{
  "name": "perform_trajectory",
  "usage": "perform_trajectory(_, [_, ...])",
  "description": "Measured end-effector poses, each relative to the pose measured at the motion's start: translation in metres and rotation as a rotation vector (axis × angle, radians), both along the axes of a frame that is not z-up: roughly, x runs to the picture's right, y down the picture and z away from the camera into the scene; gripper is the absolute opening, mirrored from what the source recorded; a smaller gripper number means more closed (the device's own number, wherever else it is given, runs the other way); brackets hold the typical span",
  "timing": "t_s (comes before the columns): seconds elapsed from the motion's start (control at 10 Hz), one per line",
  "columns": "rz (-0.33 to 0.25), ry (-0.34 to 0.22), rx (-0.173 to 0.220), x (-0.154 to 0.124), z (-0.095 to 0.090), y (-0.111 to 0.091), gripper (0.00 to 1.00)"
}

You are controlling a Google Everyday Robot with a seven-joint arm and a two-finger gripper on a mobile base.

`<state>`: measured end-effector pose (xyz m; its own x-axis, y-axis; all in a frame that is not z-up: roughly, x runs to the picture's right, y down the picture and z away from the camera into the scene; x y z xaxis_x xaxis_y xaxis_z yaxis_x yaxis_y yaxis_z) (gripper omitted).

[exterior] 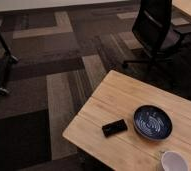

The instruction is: Place the pepper in the ceramic bowl

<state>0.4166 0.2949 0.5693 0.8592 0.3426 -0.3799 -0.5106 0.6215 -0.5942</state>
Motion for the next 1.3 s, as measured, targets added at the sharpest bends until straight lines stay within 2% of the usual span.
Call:
perform_trajectory(0.2, [0.005, -0.021, 0.008, -0.005, 0.006, 0.008, 0.65])
perform_trajectory(0.6, [0.008, -0.077, 0.060, -0.010, 0.030, 0.023, 0.65])
perform_trajectory(0.7, [-0.001, -0.101, 0.073, -0.014, 0.039, 0.028, 0.65])
perform_trajectory(1.1, [-0.031, -0.121, 0.106, -0.014, 0.057, 0.031, 0.65])
perform_trajectory(1.3, [-0.057, -0.132, 0.110, -0.015, 0.069, 0.033, 0.65])
